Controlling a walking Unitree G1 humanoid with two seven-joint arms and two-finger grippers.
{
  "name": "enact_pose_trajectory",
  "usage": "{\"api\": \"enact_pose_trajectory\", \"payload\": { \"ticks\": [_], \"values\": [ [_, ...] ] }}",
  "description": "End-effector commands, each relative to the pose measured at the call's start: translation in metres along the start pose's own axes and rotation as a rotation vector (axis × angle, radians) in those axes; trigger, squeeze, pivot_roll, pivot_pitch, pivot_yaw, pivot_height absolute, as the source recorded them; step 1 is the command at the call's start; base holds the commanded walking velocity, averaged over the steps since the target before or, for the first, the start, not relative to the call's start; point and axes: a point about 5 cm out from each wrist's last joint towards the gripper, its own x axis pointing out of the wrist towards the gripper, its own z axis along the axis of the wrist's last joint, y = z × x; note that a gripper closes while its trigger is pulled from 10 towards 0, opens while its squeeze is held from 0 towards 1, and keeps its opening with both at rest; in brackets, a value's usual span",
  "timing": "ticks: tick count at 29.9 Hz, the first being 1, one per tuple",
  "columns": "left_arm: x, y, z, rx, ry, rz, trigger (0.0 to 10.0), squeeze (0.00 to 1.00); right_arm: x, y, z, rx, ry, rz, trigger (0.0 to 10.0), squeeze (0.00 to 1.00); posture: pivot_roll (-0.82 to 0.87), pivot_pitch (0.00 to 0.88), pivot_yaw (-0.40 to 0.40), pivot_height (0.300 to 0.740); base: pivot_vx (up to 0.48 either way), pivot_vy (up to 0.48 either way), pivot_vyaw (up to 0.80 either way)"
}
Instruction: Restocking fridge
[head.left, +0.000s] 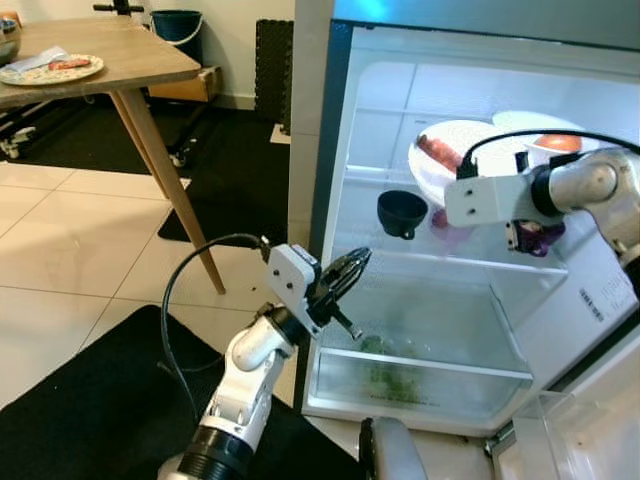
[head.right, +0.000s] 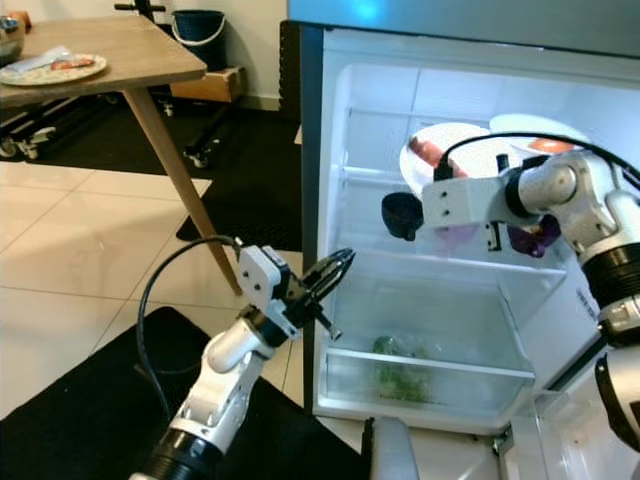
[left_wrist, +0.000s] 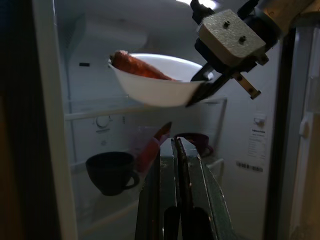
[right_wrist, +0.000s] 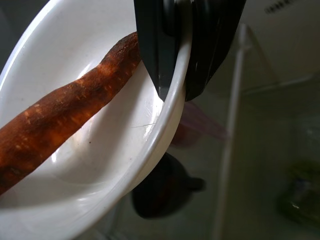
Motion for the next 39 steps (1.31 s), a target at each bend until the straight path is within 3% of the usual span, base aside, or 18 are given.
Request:
{"api": "enact_pose_trajectory", "payload": {
  "ticks": [1, 19, 26, 39],
  "values": [
    [0.005, -0.006, 0.001, -0.025, -0.017, -0.004, 10.0, 0.0, -0.002, -0.005, -0.001, -0.013, 0.01, -0.021, 10.0, 0.0, -0.11, 0.0, -0.078, 0.497, 0.0, 0.0, 0.0],
    [0.012, -0.01, 0.015, -0.011, -0.036, -0.022, 10.0, 0.0, 0.01, -0.022, 0.015, 0.007, -0.085, -0.021, 10.0, 0.0, -0.12, 0.003, -0.072, 0.497, 0.0, 0.0, 0.0],
    [0.014, -0.007, 0.019, 0.009, -0.03, -0.005, 10.0, 0.0, 0.013, -0.027, 0.018, -0.006, -0.073, -0.026, 10.0, 0.0, -0.11, 0.005, -0.072, 0.497, 0.0, 0.0, 0.0],
    [0.02, 0.002, 0.051, 0.063, -0.1, 0.024, 10.0, 0.0, 0.019, -0.036, 0.022, -0.019, -0.016, -0.082, 10.0, 0.0, -0.11, 0.011, -0.071, 0.497, 0.0, 0.0, 0.0]
  ]
}}
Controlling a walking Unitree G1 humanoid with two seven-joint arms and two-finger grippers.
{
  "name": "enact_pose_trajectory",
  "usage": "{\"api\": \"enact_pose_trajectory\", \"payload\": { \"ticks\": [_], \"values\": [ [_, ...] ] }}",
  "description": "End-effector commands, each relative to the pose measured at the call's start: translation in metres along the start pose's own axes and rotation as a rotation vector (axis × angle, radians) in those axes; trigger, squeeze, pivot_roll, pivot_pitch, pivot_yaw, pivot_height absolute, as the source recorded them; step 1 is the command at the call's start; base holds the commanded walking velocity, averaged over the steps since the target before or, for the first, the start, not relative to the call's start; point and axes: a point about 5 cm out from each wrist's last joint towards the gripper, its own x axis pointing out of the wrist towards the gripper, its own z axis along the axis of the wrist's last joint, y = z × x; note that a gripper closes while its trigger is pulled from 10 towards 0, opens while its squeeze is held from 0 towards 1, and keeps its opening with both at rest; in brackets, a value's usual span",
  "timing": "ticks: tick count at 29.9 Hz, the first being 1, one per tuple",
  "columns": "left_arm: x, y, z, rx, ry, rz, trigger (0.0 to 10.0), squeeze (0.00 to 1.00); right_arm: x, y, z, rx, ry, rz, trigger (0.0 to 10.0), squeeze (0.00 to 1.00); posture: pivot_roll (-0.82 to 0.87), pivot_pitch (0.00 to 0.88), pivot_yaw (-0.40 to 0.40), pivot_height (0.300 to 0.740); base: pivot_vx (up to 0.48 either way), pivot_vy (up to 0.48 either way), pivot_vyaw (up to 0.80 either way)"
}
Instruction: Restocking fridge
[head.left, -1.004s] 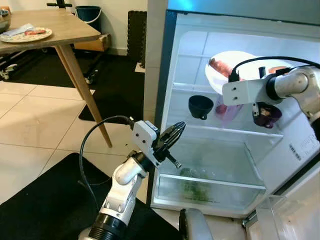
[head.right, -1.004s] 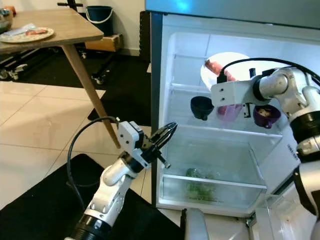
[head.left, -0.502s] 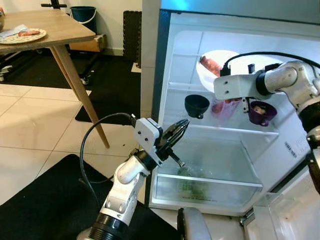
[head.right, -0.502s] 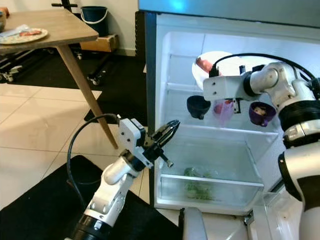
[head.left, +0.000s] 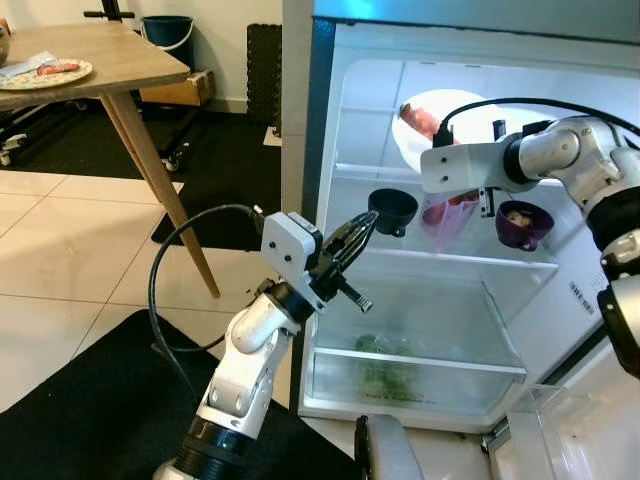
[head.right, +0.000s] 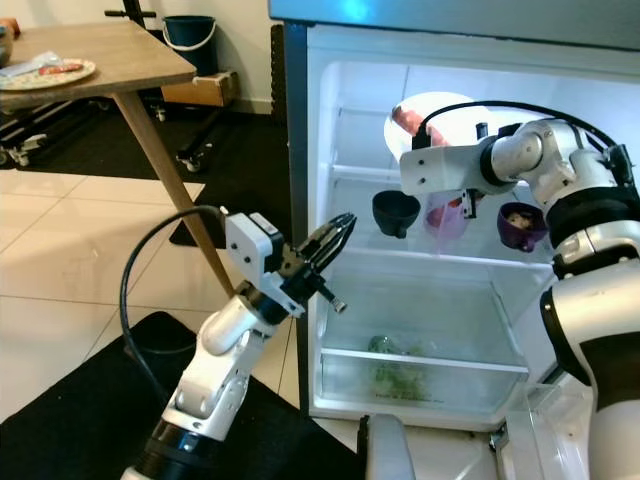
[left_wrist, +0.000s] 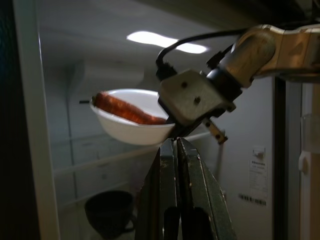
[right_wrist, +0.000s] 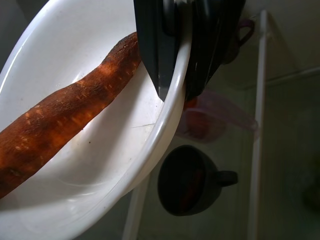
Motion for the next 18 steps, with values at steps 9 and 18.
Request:
{"api": "enact_pose_trajectory", "payload": {
  "ticks": [9, 18],
  "values": [
    [0.003, 0.001, 0.011, 0.015, -0.02, 0.0, 10.0, 0.0, -0.001, -0.016, 0.015, -0.045, -0.019, -0.045, 10.0, 0.0, -0.11, 0.008, -0.074, 0.497, 0.0, 0.0, 0.0],
    [0.004, -0.001, 0.013, 0.004, -0.016, 0.001, 10.0, 0.0, 0.002, -0.022, 0.016, -0.034, 0.031, -0.125, 10.0, 0.52, -0.1, 0.005, -0.076, 0.497, 0.0, 0.0, 0.0]
  ]
}}
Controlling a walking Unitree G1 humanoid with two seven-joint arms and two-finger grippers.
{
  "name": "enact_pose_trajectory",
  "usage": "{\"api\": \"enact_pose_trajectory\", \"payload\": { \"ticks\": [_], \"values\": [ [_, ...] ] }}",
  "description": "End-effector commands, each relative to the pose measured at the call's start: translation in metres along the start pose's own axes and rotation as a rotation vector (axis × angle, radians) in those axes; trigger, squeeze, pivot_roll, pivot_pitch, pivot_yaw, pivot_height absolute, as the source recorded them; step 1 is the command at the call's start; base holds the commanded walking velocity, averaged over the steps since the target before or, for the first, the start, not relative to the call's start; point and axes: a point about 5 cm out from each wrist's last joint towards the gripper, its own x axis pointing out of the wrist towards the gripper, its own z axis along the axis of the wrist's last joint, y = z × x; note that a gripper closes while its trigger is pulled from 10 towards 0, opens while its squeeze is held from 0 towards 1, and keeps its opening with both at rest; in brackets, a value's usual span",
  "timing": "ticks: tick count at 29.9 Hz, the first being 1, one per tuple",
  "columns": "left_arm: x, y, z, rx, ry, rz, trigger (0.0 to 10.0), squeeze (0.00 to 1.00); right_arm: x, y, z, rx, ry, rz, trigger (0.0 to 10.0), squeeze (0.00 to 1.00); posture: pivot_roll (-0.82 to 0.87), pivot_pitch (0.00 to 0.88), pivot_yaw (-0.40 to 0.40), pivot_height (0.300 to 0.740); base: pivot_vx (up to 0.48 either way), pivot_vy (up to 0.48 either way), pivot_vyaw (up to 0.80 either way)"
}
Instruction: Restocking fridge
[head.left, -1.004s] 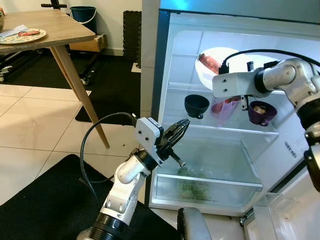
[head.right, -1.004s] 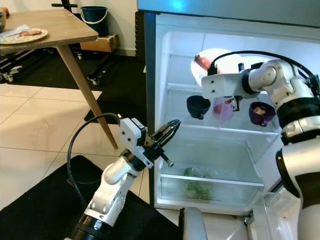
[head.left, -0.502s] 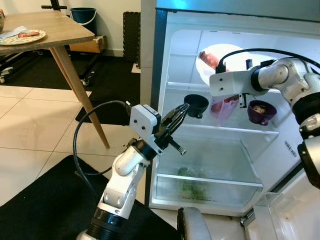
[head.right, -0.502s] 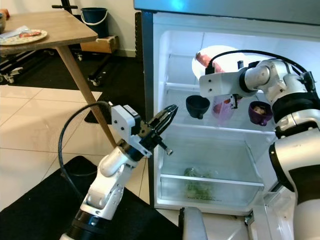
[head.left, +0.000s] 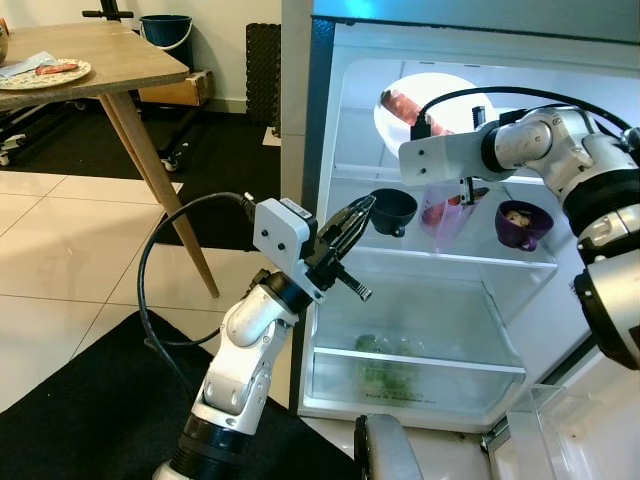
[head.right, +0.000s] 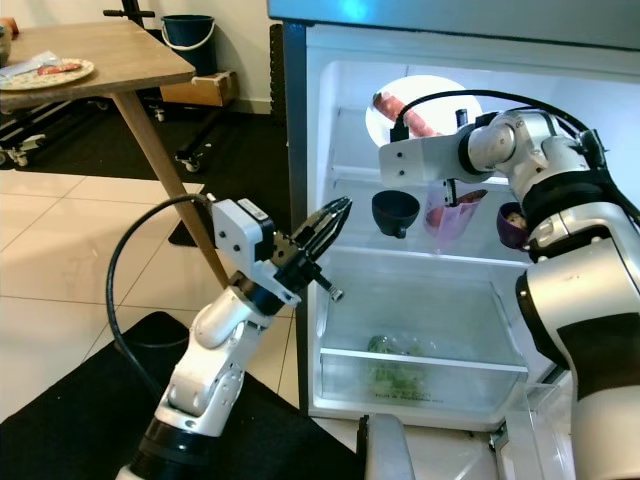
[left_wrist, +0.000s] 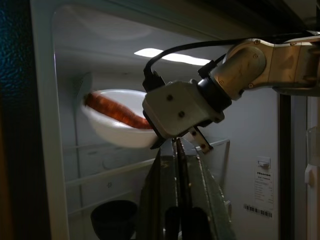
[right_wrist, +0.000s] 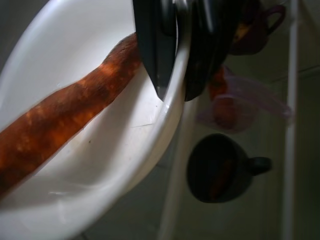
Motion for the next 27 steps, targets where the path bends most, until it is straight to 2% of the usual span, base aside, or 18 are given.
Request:
{"api": "enact_pose_trajectory", "payload": {
  "ticks": [1, 3, 4, 17, 22, 23, 24, 25, 26, 27],
  "values": [
    [0.001, -0.002, 0.001, -0.002, 0.002, -0.014, 10.0, 0.0, -0.002, -0.007, 0.001, -0.013, 0.014, -0.026, 10.0, 0.52, -0.1, 0.005, -0.076, 0.497, 0.0, 0.0, 0.0],
    [0.001, -0.002, 0.001, -0.003, 0.002, -0.015, 10.0, 0.0, -0.002, -0.008, 0.002, -0.012, 0.017, -0.039, 10.0, 0.52, -0.1, 0.005, -0.076, 0.497, 0.0, 0.0, 0.0],
    [0.001, -0.002, 0.002, -0.003, 0.0, -0.015, 10.0, 0.0, -0.002, -0.008, 0.002, -0.011, 0.017, -0.049, 10.0, 0.0, -0.1, 0.005, -0.076, 0.497, 0.0, 0.0, 0.0],
    [0.003, -0.002, 0.005, -0.006, -0.008, -0.02, 10.0, 0.0, -0.005, -0.018, 0.004, -0.022, 0.023, -0.135, 10.0, 0.0, -0.11, 0.006, -0.072, 0.497, 0.0, 0.0, 0.0],
    [0.003, -0.003, 0.005, -0.007, -0.008, -0.02, 10.0, 0.0, -0.005, -0.017, 0.004, -0.01, 0.017, -0.133, 10.0, 0.0, -0.11, 0.006, -0.072, 0.497, 0.0, 0.0, 0.0],
    [0.003, -0.002, 0.005, -0.007, -0.007, -0.02, 10.0, 0.0, -0.004, -0.017, 0.004, -0.005, 0.014, -0.129, 10.0, 0.28, -0.1, 0.008, -0.072, 0.497, 0.0, 0.0, 0.0],
    [0.003, -0.002, 0.005, -0.007, -0.007, -0.02, 10.0, 0.0, -0.004, -0.017, 0.004, -0.005, 0.014, -0.129, 10.0, 0.28, -0.1, 0.008, -0.072, 0.497, 0.0, 0.0, 0.0],
    [0.003, -0.002, 0.005, -0.006, -0.007, -0.02, 10.0, 0.0, -0.004, -0.016, 0.004, 0.004, 0.011, -0.129, 10.0, 0.55, -0.1, 0.008, -0.072, 0.497, 0.0, 0.0, 0.0],
    [0.003, -0.002, 0.005, -0.006, -0.007, -0.02, 10.0, 0.0, -0.004, -0.016, 0.004, 0.004, 0.011, -0.129, 10.0, 0.55, -0.1, 0.008, -0.072, 0.497, 0.0, 0.0, 0.0],
    [0.003, -0.002, 0.006, -0.006, -0.007, -0.02, 10.0, 0.0, -0.003, -0.017, 0.005, 0.004, 0.008, -0.143, 10.0, 0.46, -0.1, 0.008, -0.072, 0.497, 0.0, 0.0, 0.0]
  ]
}}
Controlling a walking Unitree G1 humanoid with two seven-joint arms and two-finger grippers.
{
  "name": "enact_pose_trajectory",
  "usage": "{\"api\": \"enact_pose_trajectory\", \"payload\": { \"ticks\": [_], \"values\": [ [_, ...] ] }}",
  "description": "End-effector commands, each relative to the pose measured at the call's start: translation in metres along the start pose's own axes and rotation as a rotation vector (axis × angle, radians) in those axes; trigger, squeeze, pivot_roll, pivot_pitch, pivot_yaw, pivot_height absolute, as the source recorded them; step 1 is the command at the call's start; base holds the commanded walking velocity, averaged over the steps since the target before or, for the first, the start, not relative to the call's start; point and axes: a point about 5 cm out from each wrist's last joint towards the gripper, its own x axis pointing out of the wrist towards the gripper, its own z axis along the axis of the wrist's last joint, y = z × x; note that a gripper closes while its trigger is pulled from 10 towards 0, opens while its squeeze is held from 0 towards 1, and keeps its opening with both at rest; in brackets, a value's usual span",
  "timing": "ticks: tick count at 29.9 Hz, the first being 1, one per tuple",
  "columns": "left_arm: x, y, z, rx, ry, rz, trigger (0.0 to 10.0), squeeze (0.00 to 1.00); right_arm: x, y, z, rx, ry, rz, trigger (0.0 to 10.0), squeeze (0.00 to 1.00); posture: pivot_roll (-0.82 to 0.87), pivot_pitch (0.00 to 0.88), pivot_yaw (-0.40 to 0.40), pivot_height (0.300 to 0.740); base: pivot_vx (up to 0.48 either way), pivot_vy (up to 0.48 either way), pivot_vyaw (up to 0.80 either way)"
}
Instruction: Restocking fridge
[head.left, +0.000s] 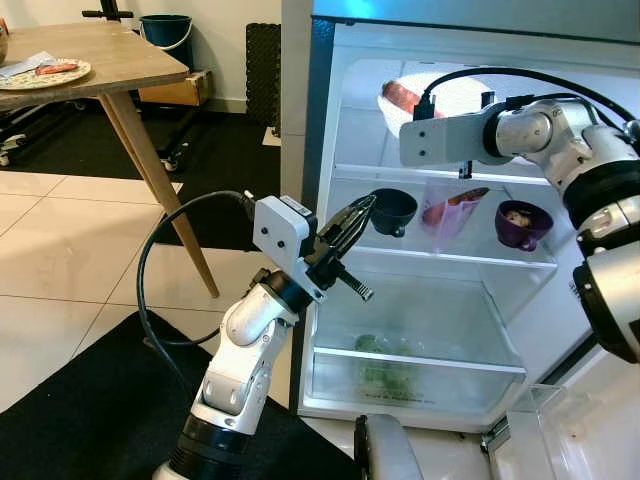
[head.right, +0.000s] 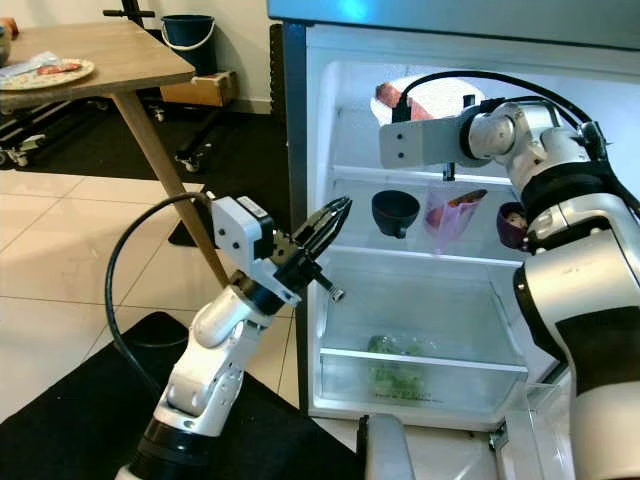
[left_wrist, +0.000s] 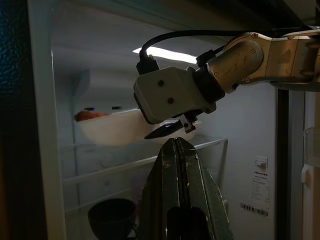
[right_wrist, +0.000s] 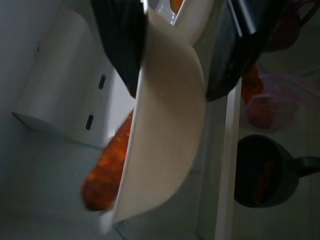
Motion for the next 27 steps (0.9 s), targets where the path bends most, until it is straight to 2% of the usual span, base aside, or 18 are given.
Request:
{"api": "enact_pose_trajectory", "payload": {
  "ticks": [1, 16, 22, 23, 25, 26, 27],
  "values": [
    [0.0026, -0.0022, 0.0057, 0.007, -0.015, -0.019, 10.0, 0.0, -0.0018, -0.0088, 0.0037, 0.006, -0.009, -0.049, 10.0, 0.0, -0.1, 0.008, -0.072, 0.497, 0.0, 0.0, 0.0],
    [0.003, -0.0031, 0.0068, 0.004, -0.018, -0.018, 10.0, 0.0, -0.0017, -0.0119, 0.0037, 0.0, 0.006, -0.093, 10.0, 0.0, -0.1, 0.013, -0.075, 0.497, 0.0, 0.0, 0.0],
    [0.0032, -0.0034, 0.0071, 0.003, -0.018, -0.02, 10.0, 0.0, 0.0016, -0.0041, 0.0009, -0.046, 0.039, -0.062, 10.0, 0.0, -0.1, 0.013, -0.075, 0.497, 0.0, 0.0, 0.0],
    [0.003, -0.0035, 0.0072, 0.003, -0.017, -0.02, 10.0, 0.0, 0.0022, -0.0023, -0.0001, -0.049, 0.047, -0.055, 10.0, 0.23, -0.1, 0.015, -0.075, 0.497, 0.0, 0.0, 0.0],
    [0.003, -0.0035, 0.0072, 0.003, -0.017, -0.02, 10.0, 0.0, 0.0022, -0.0023, -0.0001, -0.049, 0.047, -0.055, 10.0, 0.23, -0.1, 0.015, -0.075, 0.497, 0.0, 0.0, 0.0],
    [0.0029, -0.0036, 0.0074, 0.003, -0.017, -0.02, 10.0, 0.0, 0.0024, -0.0019, -0.0008, -0.045, 0.05, -0.059, 10.0, 0.72, -0.1, 0.015, -0.075, 0.497, 0.0, 0.0, 0.0],
    [0.0029, -0.0037, 0.0076, 0.002, -0.018, -0.02, 10.0, 0.0, 0.0024, -0.0028, -0.0008, -0.04, 0.052, -0.076, 10.0, 0.76, -0.1, 0.017, -0.076, 0.497, 0.0, 0.0, 0.0]
  ]
}}
